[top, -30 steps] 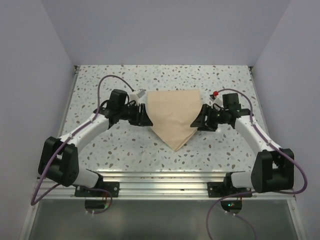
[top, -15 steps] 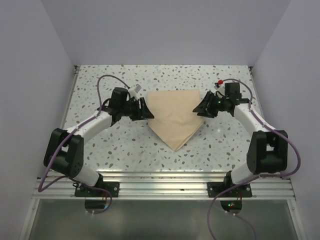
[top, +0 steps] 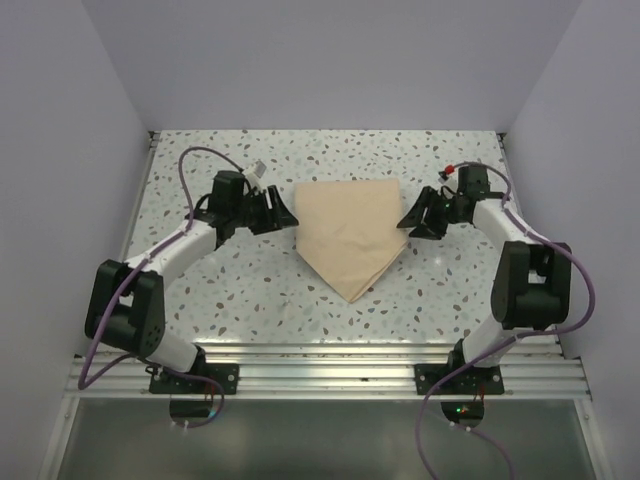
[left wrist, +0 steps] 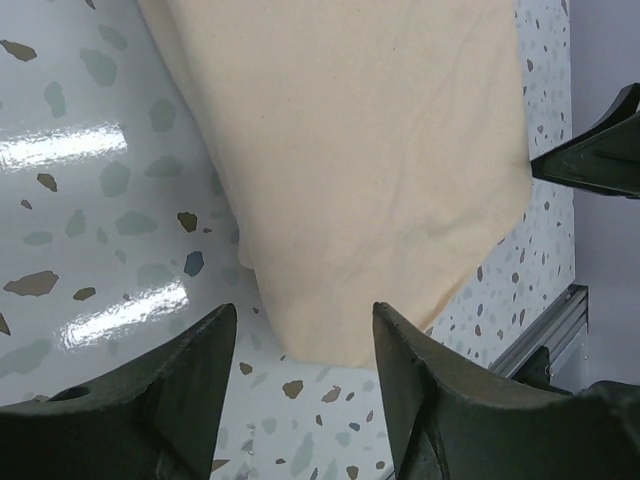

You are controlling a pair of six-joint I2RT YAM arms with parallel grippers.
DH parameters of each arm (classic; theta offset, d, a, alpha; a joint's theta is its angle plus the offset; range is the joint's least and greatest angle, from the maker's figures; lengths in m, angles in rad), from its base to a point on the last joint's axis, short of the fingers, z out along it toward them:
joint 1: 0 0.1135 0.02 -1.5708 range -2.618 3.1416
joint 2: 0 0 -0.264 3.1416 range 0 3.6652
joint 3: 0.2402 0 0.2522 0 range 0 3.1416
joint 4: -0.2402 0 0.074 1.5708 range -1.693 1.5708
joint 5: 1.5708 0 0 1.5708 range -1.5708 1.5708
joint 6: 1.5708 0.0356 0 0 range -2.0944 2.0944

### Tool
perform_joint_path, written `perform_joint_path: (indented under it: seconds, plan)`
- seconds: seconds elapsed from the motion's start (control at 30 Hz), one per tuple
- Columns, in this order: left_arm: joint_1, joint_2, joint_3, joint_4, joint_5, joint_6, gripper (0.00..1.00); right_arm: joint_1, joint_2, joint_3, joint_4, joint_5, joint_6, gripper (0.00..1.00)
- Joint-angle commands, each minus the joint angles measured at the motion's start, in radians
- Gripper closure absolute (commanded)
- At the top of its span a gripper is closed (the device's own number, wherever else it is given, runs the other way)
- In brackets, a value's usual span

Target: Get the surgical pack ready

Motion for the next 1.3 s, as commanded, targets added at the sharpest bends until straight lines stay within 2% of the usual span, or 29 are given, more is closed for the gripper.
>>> perform_joint_path:
  seconds: [0.0,0.1,0.17,0.23,0.27,0.3,0.33,0.37,0.47,0.6,0.7,0.73,0.8,0.83,0.93,1.03,1.13,1.23,1.27]
  plan:
    - [-0.015,0.037,-0.024,0.036,0.030,0.016,0.40,0.003,0.010,-0.029,-0.017,-0.008,-0.044,0.46]
    - [-0.029,0.048,-0.048,0.054,0.027,0.009,0.40,0.003,0.020,-0.055,-0.005,-0.014,-0.047,0.46]
    - [-0.037,0.060,-0.061,0.062,0.032,0.004,0.40,0.003,0.027,-0.066,0.009,-0.017,-0.045,0.56]
    - [-0.048,0.088,-0.061,0.064,0.038,0.004,0.43,0.005,0.031,-0.075,0.023,-0.022,-0.038,0.60]
    - [-0.051,0.095,-0.062,0.068,0.040,0.004,0.45,0.003,0.031,-0.079,0.026,-0.023,-0.038,0.67]
    - [-0.054,0.106,-0.062,0.071,0.041,0.003,0.49,0.003,0.036,-0.077,0.030,-0.025,-0.036,0.70]
    - [-0.054,0.109,-0.067,0.080,0.046,-0.003,0.55,0.003,0.039,-0.077,0.029,-0.026,-0.035,0.81]
    - [-0.054,0.109,-0.071,0.085,0.046,-0.003,0.55,0.003,0.042,-0.077,0.029,-0.028,-0.033,0.85]
    - [-0.054,0.111,-0.084,0.100,0.055,-0.017,0.66,0.003,0.050,-0.079,0.032,-0.026,-0.027,1.00]
    - [-0.054,0.131,-0.084,0.105,0.061,-0.022,0.78,0.003,0.069,-0.079,0.037,-0.033,-0.024,1.00]
    - [-0.054,0.143,-0.082,0.117,0.066,-0.031,0.76,0.003,0.076,-0.076,0.027,-0.016,-0.027,1.00]
    - [-0.054,0.148,-0.081,0.119,0.063,-0.031,0.70,0.003,0.083,-0.072,0.018,-0.010,-0.030,1.00]
    - [-0.054,0.155,-0.079,0.119,0.064,-0.026,0.53,0.003,0.089,-0.065,0.014,-0.003,-0.035,1.00]
    - [-0.054,0.155,-0.082,0.119,0.066,-0.025,0.50,0.003,0.097,-0.062,0.008,0.004,-0.038,1.00]
    - [-0.054,0.155,-0.090,0.154,0.067,-0.025,0.48,0.003,0.114,-0.053,0.006,0.004,-0.041,1.00]
    - [-0.055,0.188,-0.081,0.169,0.083,-0.029,0.57,0.003,0.137,-0.043,0.011,0.009,-0.038,1.00]
    - [-0.060,0.226,-0.068,0.165,0.083,-0.023,0.80,0.005,0.165,-0.025,-0.003,0.036,-0.041,1.00]
    - [-0.063,0.260,-0.067,0.172,0.086,-0.022,0.90,0.003,0.204,-0.007,-0.022,0.058,-0.038,1.00]
    - [-0.063,0.270,-0.068,0.177,0.087,-0.023,0.97,0.003,0.212,0.000,-0.023,0.061,-0.035,1.00]
